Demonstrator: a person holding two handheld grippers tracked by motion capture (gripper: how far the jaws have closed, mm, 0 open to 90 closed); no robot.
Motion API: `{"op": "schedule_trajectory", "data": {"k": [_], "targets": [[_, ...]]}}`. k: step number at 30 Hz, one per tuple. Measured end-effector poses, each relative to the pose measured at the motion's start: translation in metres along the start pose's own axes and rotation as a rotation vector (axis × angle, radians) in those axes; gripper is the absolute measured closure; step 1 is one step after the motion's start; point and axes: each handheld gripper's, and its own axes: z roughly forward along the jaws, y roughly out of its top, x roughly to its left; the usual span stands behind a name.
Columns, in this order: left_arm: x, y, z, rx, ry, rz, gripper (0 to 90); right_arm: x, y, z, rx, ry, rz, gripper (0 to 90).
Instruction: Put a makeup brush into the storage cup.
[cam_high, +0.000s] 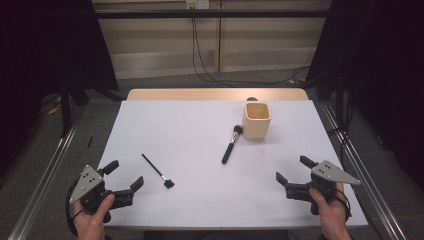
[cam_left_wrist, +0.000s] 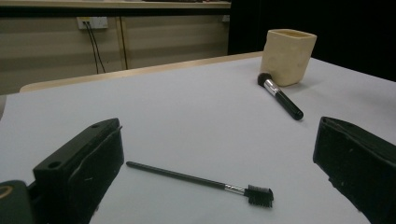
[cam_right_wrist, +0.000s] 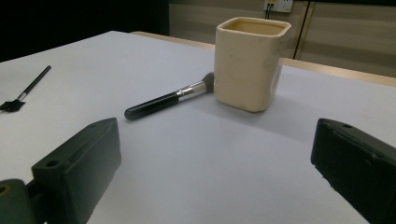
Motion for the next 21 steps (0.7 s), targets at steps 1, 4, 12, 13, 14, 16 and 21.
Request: {"op": "schedule_trajectory", "data": {"k": [1, 4, 12, 13, 14, 16, 21], "targets": [[0.0, 0.0, 0.0, 0.0, 0.001, 0.002, 1.8, 0.0, 0.0, 0.0, 0.0, 0.003, -0.002, 1.1], [0.001, 0.0, 0.001, 0.0, 0.001, -0.008, 1.9, -0.001, 0.0, -0.001, 0.001, 0.005, 0.002, 1.1], [0.0, 0.003, 0.002, -0.005, -0.002, -0.001, 2.0, 0.001, -0.001, -0.004, 0.008, 0.015, -0.005, 0.6], [0.0, 0.003, 0.003, 0.0, -0.001, 0.015, 2.0, 0.001, -0.001, -0.004, 0.008, 0.017, -0.001, 0.6], [0.0, 0.005, 0.004, 0.002, -0.002, 0.027, 2.2, 0.002, -0.001, -0.004, 0.007, 0.015, 0.001, 0.6], [0.001, 0.007, 0.004, 0.001, 0.002, 0.046, 2.5, 0.002, -0.001, -0.004, 0.008, 0.015, -0.002, 0.6], [0.004, 0.014, 0.007, -0.008, -0.004, 0.033, 2.8, 0.003, -0.002, -0.003, 0.017, 0.021, 0.001, 0.5]]}}
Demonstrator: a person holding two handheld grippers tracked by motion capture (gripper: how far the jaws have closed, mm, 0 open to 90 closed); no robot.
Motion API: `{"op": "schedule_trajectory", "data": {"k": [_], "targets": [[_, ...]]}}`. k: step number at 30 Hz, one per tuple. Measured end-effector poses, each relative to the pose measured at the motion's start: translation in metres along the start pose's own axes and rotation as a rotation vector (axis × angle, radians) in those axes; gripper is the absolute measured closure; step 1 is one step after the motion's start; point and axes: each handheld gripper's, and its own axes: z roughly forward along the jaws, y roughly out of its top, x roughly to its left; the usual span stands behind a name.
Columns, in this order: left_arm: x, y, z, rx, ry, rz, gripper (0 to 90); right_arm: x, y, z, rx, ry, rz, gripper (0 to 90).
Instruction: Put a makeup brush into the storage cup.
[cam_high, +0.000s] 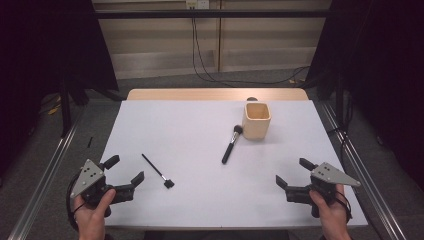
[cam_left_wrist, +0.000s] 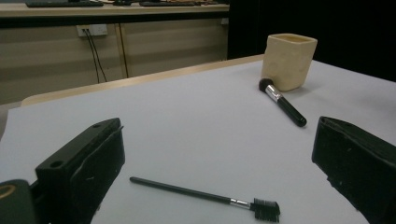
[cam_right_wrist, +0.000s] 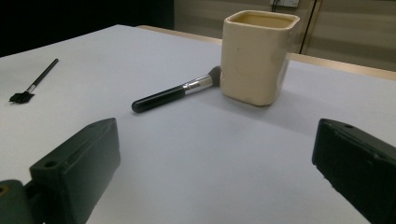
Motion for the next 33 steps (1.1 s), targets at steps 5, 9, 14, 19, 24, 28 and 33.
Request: {"op": "schedule_trajectory", "data": {"k": [5, 9, 14, 19, 24, 28, 33], "targets": [[0.003, 0.01, 0.001, -0.025, 0.013, 0.001, 3.0, -0.001, -0.001, 0.001, 0.005, -0.001, -0.004, 0.5], [0.004, 0.017, 0.004, -0.032, 0.016, 0.017, 3.2, -0.001, 0.0, 0.001, 0.001, -0.003, -0.005, 0.5], [0.005, 0.024, 0.009, -0.034, 0.008, 0.005, 3.2, -0.001, 0.0, 0.002, -0.001, -0.005, -0.002, 0.5], [0.006, 0.029, 0.012, -0.044, -0.01, -0.001, 3.5, -0.003, 0.0, 0.003, -0.003, -0.005, 0.013, 0.5], [0.007, 0.033, 0.022, -0.025, -0.015, 0.04, 3.5, -0.003, 0.0, 0.004, 0.001, -0.004, 0.008, 0.5], [0.011, 0.035, 0.033, -0.019, -0.004, 0.034, 3.5, -0.003, -0.001, 0.005, 0.002, 0.0, 0.004, 0.5], [0.013, 0.043, 0.041, -0.011, -0.008, 0.046, 3.5, -0.004, -0.001, 0.006, -0.001, -0.003, 0.01, 0.5]]}}
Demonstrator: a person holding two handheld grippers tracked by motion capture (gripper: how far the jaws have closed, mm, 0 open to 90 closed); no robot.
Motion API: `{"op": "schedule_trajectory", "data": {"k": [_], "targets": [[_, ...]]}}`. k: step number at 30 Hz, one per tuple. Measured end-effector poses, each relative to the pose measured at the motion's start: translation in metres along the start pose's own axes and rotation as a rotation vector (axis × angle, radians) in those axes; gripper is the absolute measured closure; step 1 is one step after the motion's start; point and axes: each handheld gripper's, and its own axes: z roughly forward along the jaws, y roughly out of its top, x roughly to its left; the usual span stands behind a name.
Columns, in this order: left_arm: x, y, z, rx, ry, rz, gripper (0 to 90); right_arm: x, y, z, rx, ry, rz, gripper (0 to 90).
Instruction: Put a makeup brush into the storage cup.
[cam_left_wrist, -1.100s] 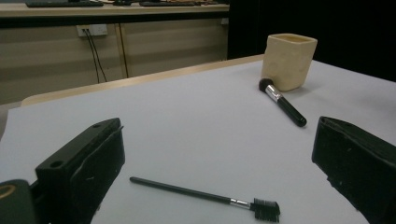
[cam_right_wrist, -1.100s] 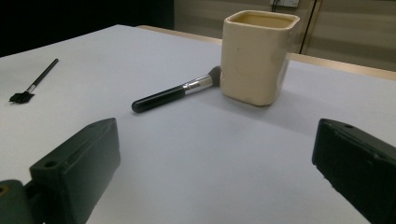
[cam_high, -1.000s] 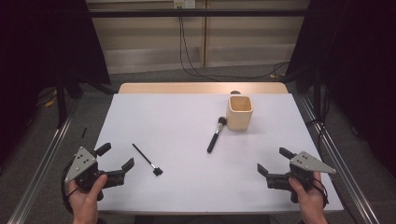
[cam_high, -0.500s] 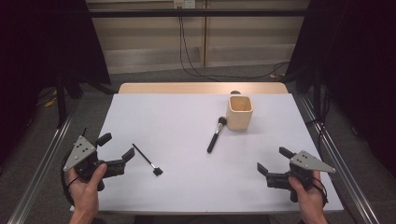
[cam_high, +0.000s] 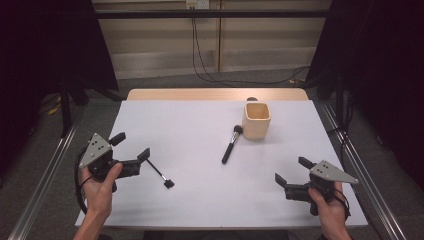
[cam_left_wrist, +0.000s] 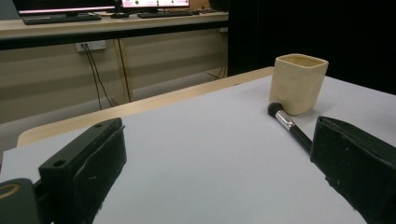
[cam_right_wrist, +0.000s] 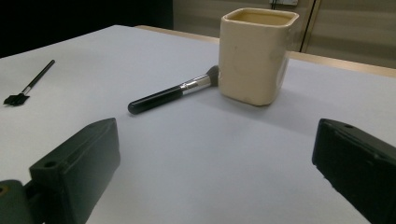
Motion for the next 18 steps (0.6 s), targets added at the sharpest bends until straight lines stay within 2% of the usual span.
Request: {"op": "schedule_trajectory", "data": {"k": [2, 4, 8, 15, 18], "targets": [[-0.001, 0.004, 0.002, 0.001, 0.003, 0.017, 3.9, 0.0, 0.0, 0.0, 0.0, 0.004, -0.006, 0.5], [-0.001, 0.007, 0.004, -0.013, -0.012, -0.006, 4.1, 0.001, 0.0, -0.001, -0.001, 0.006, -0.008, 0.5], [0.0, 0.01, 0.008, -0.01, -0.008, 0.001, 4.1, 0.002, 0.0, 0.0, -0.002, 0.01, -0.008, 0.5], [0.011, 0.012, 0.017, 0.044, -0.057, 0.007, 4.1, 0.001, 0.0, 0.0, -0.001, 0.008, -0.001, 0.5], [0.011, 0.012, 0.021, 0.077, -0.074, 0.028, 4.0, 0.0, 0.0, 0.001, -0.001, 0.006, -0.003, 0.5]]}}
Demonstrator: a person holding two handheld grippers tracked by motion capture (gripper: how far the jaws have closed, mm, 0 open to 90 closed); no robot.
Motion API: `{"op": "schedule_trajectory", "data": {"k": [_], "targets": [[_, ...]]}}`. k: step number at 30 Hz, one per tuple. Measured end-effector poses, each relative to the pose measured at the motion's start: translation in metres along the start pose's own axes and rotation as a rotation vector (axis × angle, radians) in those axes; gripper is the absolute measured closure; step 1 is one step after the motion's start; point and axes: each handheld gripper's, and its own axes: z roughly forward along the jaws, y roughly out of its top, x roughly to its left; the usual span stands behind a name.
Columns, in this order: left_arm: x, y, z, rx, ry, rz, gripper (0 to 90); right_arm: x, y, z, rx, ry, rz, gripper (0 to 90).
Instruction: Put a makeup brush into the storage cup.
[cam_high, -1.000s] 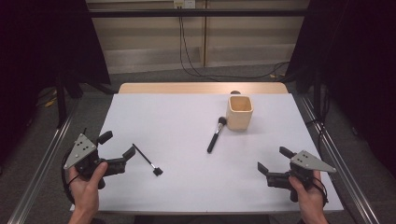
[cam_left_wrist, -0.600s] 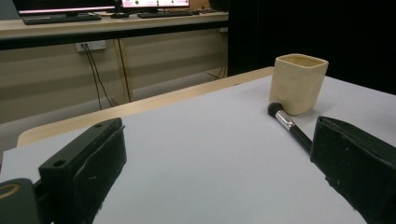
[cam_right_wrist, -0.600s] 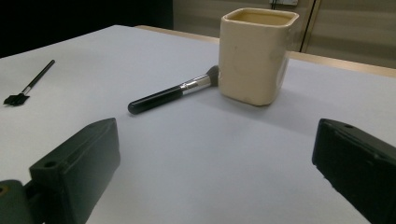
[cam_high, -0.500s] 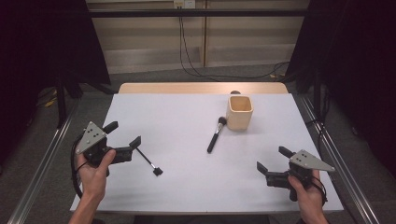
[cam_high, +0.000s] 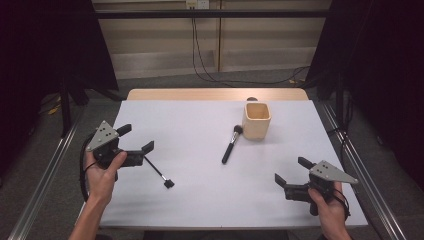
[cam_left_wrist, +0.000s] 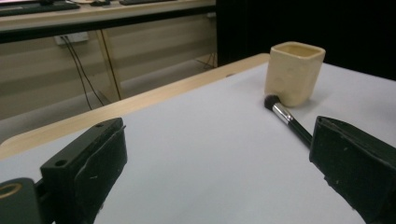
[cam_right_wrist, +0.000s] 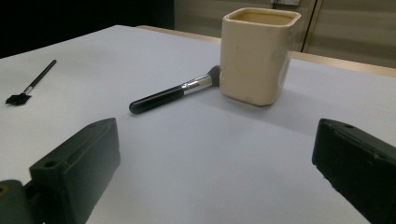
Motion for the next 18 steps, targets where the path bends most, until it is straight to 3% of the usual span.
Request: {"op": "schedule_trajectory", "data": {"k": [2, 4, 12, 16, 18], "targets": [[-0.001, 0.0, 0.004, 0.027, -0.02, 0.027, 3.7, 0.0, 0.0, 0.0, 0.001, -0.001, 0.0, 0.5], [-0.003, 0.0, 0.009, 0.057, -0.055, 0.029, 3.2, 0.001, 0.0, 0.0, 0.003, 0.002, -0.002, 0.5], [-0.005, -0.002, 0.021, 0.18, -0.073, 0.076, 2.8, 0.004, 0.0, 0.001, 0.006, 0.011, -0.01, 0.5], [0.001, -0.002, 0.025, 0.228, -0.113, 0.059, 2.9, 0.003, 0.0, 0.002, 0.009, 0.012, -0.012, 0.5], [0.003, -0.002, 0.028, 0.268, -0.096, 0.082, 3.4, 0.003, 0.0, 0.002, 0.01, 0.012, -0.008, 0.5]]}}
